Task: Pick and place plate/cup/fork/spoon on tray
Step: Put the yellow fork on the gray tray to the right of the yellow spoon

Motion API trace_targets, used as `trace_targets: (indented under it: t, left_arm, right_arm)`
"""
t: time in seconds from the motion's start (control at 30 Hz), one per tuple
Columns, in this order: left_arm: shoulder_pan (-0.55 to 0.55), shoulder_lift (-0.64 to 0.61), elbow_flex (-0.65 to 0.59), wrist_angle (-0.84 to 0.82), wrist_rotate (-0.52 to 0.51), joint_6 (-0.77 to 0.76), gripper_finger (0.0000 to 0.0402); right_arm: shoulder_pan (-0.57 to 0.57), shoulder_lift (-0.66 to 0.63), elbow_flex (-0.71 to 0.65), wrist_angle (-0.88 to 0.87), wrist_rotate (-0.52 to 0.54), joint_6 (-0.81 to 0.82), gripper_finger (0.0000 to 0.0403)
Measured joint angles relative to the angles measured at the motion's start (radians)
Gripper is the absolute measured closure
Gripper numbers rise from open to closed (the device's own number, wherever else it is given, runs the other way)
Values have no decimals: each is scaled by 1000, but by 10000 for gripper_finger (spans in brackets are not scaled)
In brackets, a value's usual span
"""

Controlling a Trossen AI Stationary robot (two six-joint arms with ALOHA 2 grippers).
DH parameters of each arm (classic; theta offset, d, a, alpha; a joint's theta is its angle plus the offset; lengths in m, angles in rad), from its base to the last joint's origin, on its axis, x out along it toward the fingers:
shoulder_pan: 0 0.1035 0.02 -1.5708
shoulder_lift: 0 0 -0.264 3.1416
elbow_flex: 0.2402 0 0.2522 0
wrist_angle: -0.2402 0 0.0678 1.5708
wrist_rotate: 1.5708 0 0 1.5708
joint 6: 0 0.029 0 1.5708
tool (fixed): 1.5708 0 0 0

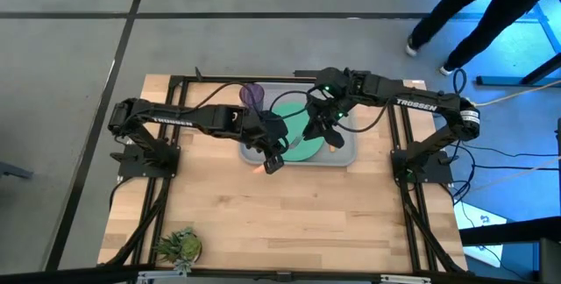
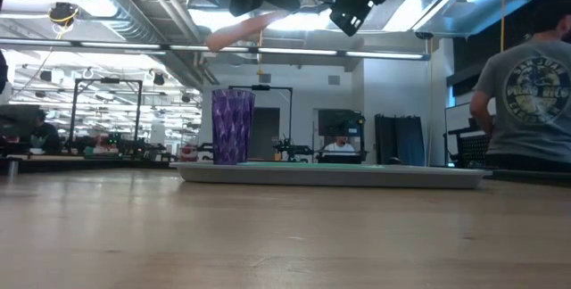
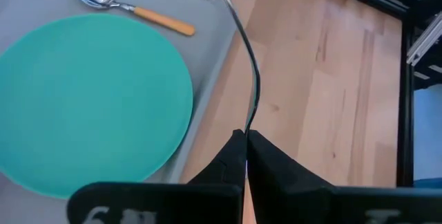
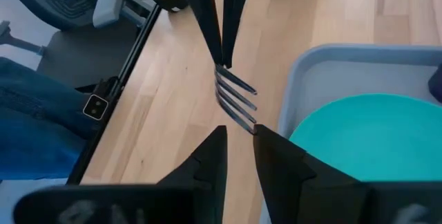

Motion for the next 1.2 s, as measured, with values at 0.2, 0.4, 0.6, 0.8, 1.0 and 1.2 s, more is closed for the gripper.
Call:
trace_targets:
  t: [0.2,0.4,0.6,0.8,1.0,1.2]
  left_arm:
    - [0,0,0,0,-5,17,401]
    - [0,0,0,0,-11,18,401]
    - [0,0,0,9,-24,24,401]
    - [0,0,0,9,-24,24,401]
    - [0,-1,0,9,-26,24,401]
    - [0,-2,0,10,-24,24,401]
  right_arm:
    - [0,0,0,15,-2,0,326]
    - [0,0,0,21,-2,0,326]
    - [0,22,0,23,-18,0,326]
    - [6,44,0,29,-17,0,340]
    - [6,40,0,42,-19,2,375]
    - [6,39,0,43,-37,3,379]
